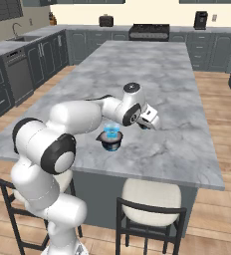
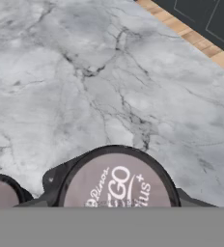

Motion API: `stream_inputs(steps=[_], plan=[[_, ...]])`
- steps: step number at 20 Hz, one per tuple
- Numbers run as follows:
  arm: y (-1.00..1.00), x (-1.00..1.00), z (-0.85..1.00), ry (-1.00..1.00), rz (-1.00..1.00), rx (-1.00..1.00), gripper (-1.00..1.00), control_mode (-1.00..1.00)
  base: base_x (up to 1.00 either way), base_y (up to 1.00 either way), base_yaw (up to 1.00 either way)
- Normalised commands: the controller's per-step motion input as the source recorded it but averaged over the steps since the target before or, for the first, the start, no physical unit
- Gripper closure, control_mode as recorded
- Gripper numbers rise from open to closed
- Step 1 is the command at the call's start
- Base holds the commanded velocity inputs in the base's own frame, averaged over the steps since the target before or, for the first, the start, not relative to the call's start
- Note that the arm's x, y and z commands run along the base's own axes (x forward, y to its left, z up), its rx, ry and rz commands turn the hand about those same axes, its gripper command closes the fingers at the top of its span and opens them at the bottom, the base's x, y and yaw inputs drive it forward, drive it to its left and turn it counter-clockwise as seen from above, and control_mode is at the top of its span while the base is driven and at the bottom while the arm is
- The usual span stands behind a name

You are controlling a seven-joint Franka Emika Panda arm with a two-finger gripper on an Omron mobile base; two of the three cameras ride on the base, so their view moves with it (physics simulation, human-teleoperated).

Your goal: Stack the yogurt containers by placing the smaller containers on top of the larger containers.

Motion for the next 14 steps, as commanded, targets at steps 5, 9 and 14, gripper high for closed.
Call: stream_inputs(steps=[5, 9, 14], plan=[[0.24, -0.28, 0.50, 0.11, 0.00, 0.00, 1.00, -1.00, 0.00, 0.00, 0.00], [0.30, -0.33, 0.26, 0.09, 0.00, 0.03, 1.00, -1.00, 0.00, 0.00, 0.00], [0.39, -0.33, 0.06, 0.03, 0.01, 0.06, 1.00, -1.00, 0.00, 0.00, 0.00]])
